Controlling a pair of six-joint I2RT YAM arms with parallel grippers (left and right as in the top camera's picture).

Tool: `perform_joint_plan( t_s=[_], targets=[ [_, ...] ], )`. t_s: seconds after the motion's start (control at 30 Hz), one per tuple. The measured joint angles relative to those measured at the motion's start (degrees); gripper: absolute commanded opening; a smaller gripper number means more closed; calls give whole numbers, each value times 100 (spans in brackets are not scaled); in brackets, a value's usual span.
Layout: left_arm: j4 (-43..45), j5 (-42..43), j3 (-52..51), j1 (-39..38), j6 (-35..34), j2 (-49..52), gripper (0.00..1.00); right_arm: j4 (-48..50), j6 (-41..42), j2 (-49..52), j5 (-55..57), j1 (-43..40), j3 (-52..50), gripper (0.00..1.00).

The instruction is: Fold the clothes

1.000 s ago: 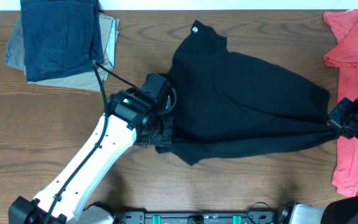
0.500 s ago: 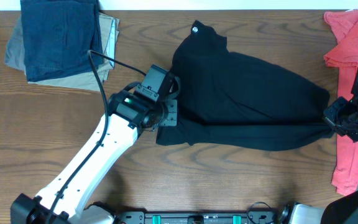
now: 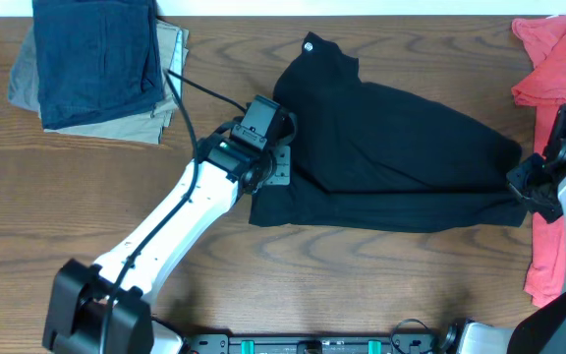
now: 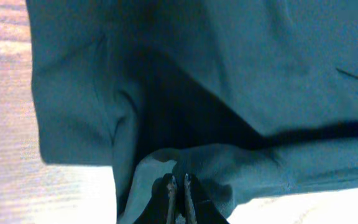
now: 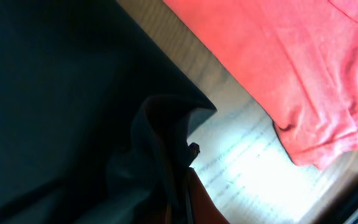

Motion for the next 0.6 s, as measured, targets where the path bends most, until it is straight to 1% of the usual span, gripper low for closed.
perform_joint_plan(
  t_s=[0.13, 0.2, 0.23, 0.3, 0.47, 0.6],
  targets=[
    [243, -42, -2, 0, 0, 190, 6, 166, 66, 0, 39, 0, -98, 4],
    [358, -70, -2, 0, 0, 264, 6, 199, 155, 0, 68, 0, -190, 7],
    [415, -85, -2, 0, 0, 295, 6, 264, 210, 0, 87, 0, -284, 11],
    [501, -146, -4, 0, 0, 345, 6, 450, 278, 0, 127, 0, -487, 15],
    [680, -352, -11, 0, 0, 376, 6, 984, 319, 0, 197, 0, -1012, 17],
    [787, -466, -11, 0, 0, 376, 6, 1272, 326, 0, 214, 0, -1220, 17]
  ],
)
